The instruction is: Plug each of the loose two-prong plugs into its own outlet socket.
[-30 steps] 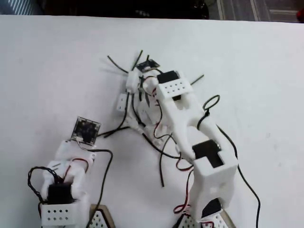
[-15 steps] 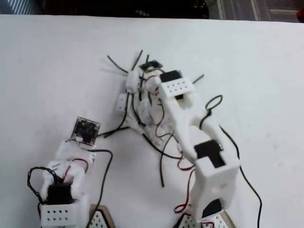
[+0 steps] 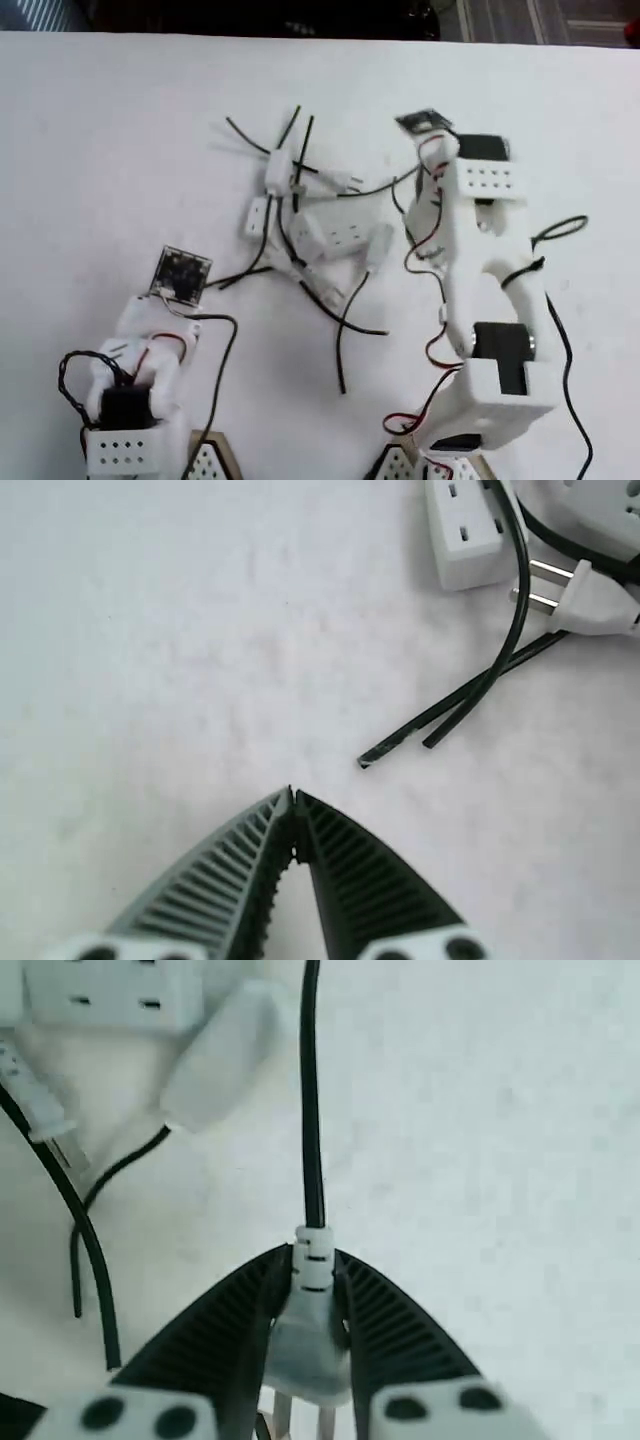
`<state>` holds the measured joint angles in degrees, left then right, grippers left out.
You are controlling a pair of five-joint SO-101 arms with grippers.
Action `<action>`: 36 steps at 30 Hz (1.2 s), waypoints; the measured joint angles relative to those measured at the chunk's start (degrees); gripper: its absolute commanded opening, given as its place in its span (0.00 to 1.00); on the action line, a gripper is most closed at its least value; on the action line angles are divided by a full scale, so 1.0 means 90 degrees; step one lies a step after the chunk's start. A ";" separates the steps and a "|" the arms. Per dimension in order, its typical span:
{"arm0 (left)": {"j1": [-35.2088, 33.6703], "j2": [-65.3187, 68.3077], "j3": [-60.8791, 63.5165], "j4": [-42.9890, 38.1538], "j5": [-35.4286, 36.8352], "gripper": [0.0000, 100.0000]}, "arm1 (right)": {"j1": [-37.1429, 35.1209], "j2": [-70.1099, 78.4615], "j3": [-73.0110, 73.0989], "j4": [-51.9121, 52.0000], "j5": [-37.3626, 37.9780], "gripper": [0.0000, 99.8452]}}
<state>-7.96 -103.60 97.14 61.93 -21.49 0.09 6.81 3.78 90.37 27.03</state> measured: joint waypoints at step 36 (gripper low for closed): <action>0.0000 0.0000 0.0000 0.0000 0.0000 0.03 | 0.0469 -0.0166 0.2051 -0.1426 0.0811 0.13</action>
<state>-7.96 -103.60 97.14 61.93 -21.49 4.31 5.32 22.24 77.54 34.33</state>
